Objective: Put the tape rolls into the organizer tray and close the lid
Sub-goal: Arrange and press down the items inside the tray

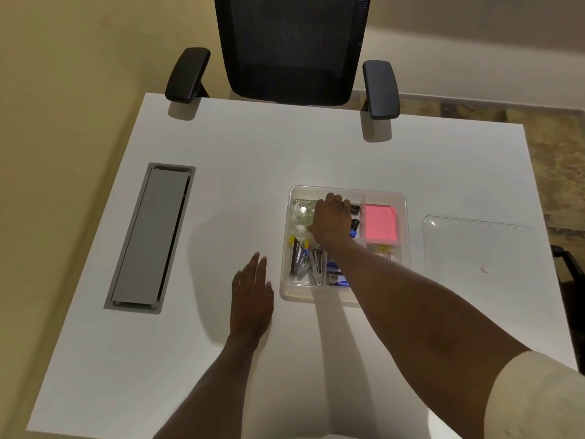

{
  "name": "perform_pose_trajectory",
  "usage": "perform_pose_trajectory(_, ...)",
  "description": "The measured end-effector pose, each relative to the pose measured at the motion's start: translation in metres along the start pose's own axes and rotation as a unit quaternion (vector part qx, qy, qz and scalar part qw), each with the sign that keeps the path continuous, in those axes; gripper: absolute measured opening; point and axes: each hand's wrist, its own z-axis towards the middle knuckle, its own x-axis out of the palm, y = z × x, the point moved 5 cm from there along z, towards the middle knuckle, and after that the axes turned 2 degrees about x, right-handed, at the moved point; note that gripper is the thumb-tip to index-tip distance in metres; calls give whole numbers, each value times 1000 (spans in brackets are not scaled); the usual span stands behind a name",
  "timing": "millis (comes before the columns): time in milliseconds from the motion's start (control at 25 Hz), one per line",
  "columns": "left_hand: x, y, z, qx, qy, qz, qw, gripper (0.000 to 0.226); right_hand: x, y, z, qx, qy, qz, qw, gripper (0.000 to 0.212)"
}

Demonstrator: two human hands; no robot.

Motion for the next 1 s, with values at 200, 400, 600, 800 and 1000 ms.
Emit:
perform_pose_trajectory(200,-12,-34,50,38,-15,28,999,50,1,-3,-1,-7,-1,29,1000,48)
perform_pose_trajectory(400,-17,-52,72,56,-24,43,997,48,-2,-21,-23,-24,-47,106,993,39)
perform_pose_trajectory(600,-17,-70,89,55,16,57,997,50,4,-34,-48,-82,-72,130,985,37)
perform_pose_trajectory(800,-15,-87,117,25,51,9,998,53,2,-25,-42,-100,-64,127,985,43)
perform_pose_trajectory(1000,-3,-88,139,-25,88,35,995,49,13,-18,-27,-104,-38,101,989,47)
